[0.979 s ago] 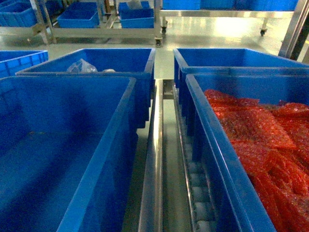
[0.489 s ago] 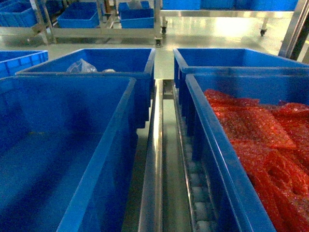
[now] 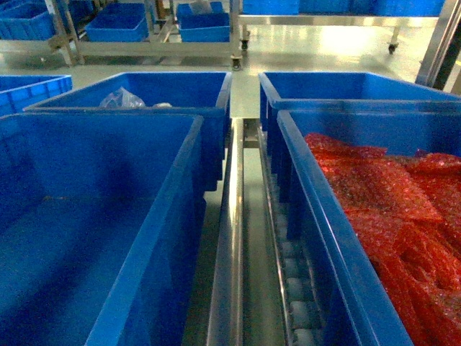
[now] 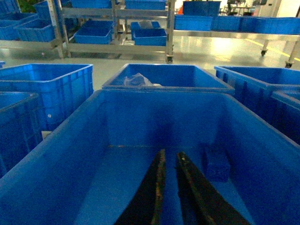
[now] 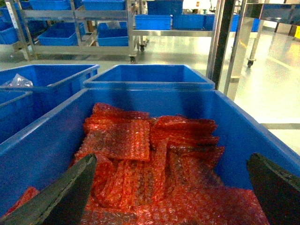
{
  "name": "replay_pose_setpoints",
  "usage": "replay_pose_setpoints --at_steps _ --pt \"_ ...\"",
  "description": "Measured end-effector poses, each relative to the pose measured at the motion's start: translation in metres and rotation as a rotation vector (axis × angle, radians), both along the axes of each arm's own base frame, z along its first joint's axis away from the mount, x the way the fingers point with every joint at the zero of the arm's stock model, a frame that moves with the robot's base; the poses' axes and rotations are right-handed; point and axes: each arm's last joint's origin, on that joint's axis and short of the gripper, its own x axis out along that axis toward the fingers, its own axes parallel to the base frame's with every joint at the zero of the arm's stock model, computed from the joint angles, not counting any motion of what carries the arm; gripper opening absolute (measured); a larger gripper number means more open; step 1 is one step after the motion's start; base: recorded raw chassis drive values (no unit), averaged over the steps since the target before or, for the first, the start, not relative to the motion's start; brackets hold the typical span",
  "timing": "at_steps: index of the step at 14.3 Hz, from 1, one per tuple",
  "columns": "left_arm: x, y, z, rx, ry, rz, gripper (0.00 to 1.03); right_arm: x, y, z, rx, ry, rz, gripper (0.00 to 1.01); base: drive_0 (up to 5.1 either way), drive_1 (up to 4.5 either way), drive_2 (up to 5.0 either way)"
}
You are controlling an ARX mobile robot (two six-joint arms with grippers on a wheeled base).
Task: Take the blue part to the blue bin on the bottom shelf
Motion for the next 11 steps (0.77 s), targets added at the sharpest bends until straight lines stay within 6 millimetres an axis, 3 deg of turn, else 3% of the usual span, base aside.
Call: replay_pose_setpoints --at_steps 1,2,8,11 --pt "0.0000 0.0000 0.0000 0.000 0.000 0.000 0.13 0.0000 0.0000 0.0000 0.000 0.000 0.000 0.98 0.0 0.00 0.0" --pt "0.0000 0.0000 0.0000 0.000 0.000 0.000 0.23 0.0000 0.0000 0.0000 0.000 0.000 0.000 0.98 0.0 0.00 0.0" --pt "0.0000 0.0000 0.0000 0.001 0.000 -0.001 1.00 0.0000 0.0000 0.0000 0.000 0.000 0.000 0.98 0.0 0.00 0.0" --pt "0.0000 0.0000 0.0000 0.001 0.000 -0.001 0.98 0.0000 0.0000 0.0000 0.000 0.000 0.000 0.98 0.0 0.00 0.0"
